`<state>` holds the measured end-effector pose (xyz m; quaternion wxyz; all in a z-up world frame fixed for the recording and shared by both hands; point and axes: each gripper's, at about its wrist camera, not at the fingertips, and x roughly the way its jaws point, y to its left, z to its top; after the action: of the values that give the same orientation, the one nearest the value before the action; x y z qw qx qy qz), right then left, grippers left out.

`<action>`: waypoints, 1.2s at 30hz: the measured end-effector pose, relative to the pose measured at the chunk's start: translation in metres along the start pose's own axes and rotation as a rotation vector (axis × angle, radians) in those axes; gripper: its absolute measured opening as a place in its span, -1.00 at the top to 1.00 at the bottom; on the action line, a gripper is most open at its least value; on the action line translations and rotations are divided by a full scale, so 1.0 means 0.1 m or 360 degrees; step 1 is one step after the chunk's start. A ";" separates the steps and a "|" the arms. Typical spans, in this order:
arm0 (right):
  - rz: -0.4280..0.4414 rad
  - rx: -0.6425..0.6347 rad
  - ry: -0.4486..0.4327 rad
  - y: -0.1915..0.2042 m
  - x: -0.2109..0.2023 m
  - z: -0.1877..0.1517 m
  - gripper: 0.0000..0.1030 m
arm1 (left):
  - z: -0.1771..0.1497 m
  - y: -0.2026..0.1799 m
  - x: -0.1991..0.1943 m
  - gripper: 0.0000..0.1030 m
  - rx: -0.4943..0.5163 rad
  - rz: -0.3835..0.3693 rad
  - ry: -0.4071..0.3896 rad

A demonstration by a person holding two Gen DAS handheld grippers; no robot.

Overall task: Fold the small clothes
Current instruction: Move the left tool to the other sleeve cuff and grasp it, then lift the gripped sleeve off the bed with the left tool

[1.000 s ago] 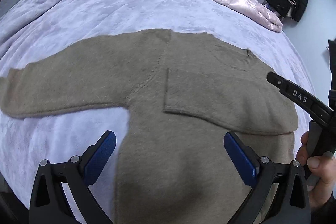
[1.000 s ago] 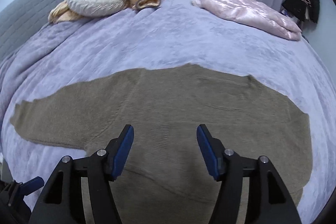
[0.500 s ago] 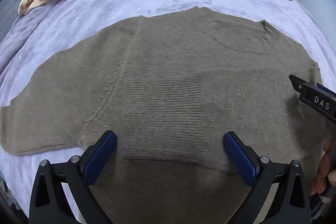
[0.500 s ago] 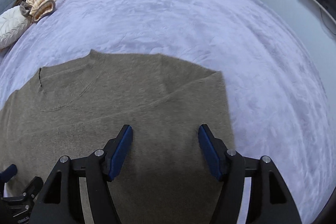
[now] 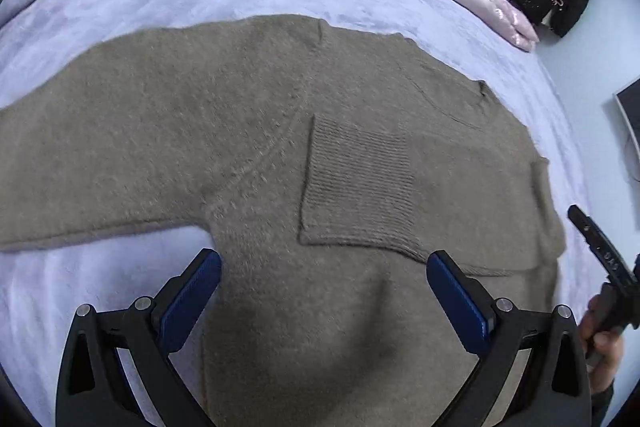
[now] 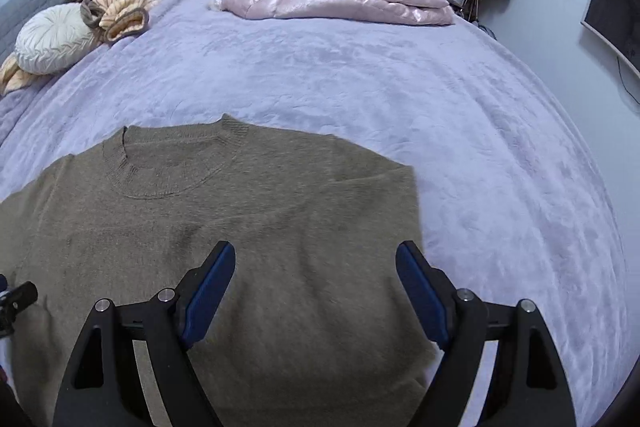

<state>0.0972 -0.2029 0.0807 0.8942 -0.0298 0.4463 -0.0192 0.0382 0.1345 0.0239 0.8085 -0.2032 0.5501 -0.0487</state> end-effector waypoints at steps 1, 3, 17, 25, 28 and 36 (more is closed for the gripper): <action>-0.0003 0.0007 -0.0013 -0.08 -0.07 -0.05 -0.66 | -0.01 0.00 0.00 -1.00 0.0002 -0.0056 0.0005; -0.0012 0.0010 -0.0022 -0.16 -0.16 -0.13 -0.66 | -0.01 -0.02 0.01 -1.00 -0.0026 -0.0136 0.0016; 0.0053 -0.0036 0.0035 0.02 -0.23 -0.51 -0.66 | 0.25 -0.06 0.06 -0.99 -0.0189 -0.0312 -0.0002; 0.0037 0.0030 0.0058 -0.09 -0.23 -0.53 -0.66 | 0.41 -0.25 0.55 -0.99 -0.0106 -0.0240 0.0116; 0.0005 -0.0009 0.0045 -0.09 -0.27 -0.54 -0.66 | 0.42 -0.47 0.54 -0.10 0.0055 -0.0079 0.0079; -0.0034 0.0004 0.0085 -0.12 -0.16 -0.50 -0.66 | 0.43 -0.52 0.27 0.71 0.0154 -0.0004 -0.0004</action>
<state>0.0479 -0.2153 0.0643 0.8818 -0.0331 0.4695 -0.0300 0.0954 0.0909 0.0337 0.8181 -0.1645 0.5458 -0.0760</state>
